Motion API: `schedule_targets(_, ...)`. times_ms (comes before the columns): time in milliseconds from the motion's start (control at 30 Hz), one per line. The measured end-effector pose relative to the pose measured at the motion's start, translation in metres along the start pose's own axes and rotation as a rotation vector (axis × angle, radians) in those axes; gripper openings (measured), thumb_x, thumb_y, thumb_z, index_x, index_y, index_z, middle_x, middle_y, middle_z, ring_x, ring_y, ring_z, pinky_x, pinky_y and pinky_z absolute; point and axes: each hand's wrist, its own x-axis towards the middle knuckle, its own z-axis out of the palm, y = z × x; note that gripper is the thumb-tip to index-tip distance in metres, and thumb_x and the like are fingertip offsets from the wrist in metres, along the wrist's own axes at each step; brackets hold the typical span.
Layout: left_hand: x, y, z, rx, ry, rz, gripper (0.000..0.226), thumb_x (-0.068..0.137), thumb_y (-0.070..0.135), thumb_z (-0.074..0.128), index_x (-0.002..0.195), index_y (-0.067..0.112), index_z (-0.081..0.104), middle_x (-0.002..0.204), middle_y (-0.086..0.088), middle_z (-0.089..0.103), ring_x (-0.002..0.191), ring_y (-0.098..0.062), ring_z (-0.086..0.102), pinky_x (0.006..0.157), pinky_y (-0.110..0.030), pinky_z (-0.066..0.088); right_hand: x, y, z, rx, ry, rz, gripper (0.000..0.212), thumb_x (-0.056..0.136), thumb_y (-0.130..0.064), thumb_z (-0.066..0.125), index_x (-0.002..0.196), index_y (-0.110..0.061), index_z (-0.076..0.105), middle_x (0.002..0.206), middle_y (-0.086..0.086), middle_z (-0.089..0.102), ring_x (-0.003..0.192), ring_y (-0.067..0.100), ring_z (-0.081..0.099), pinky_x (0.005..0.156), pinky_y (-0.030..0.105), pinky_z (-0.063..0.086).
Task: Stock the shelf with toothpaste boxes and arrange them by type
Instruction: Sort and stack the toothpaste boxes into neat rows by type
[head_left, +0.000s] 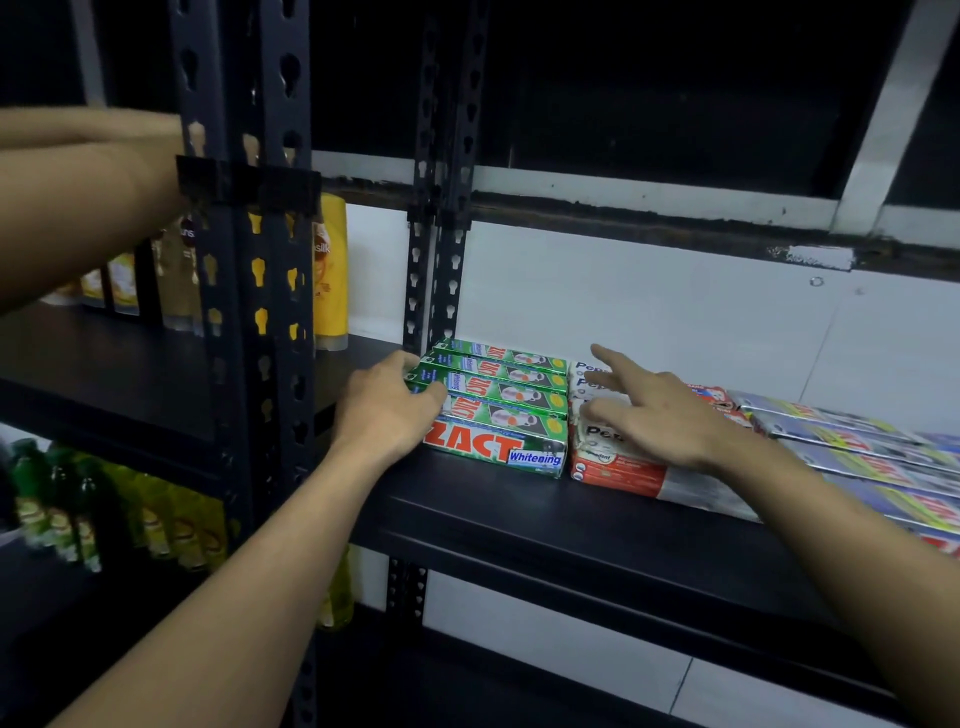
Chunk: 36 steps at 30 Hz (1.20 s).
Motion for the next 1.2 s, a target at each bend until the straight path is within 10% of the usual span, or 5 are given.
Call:
schedule_targets(800, 0.003, -0.003, 0.003, 0.01, 0.005, 0.008, 0.038, 0.092, 0.038, 0.062, 0.126, 0.022, 0.058, 0.112, 0.001, 0.069, 0.067, 0.0, 0.054, 0.051, -0.017, 0.04, 0.023, 0.022, 0.006, -0.143, -0.106, 0.054, 0.064, 0.097, -0.064, 0.028, 0.154, -0.037, 0.02, 0.16, -0.008, 0.025, 0.147, 0.019, 0.025, 0.117, 0.036, 0.018)
schedule_targets(1200, 0.003, -0.004, 0.004, 0.068, 0.014, 0.036, 0.042, 0.091, 0.041, 0.061, 0.129, 0.023, 0.057, 0.107, 0.002, 0.067, 0.066, 0.001, 0.051, 0.051, -0.017, 0.039, 0.038, 0.014, 0.001, -0.193, -0.099, 0.105, 0.063, 0.097, -0.061, 0.032, 0.152, -0.029, 0.031, 0.149, 0.01, 0.044, 0.128, 0.028, 0.048, 0.099, 0.038, 0.035)
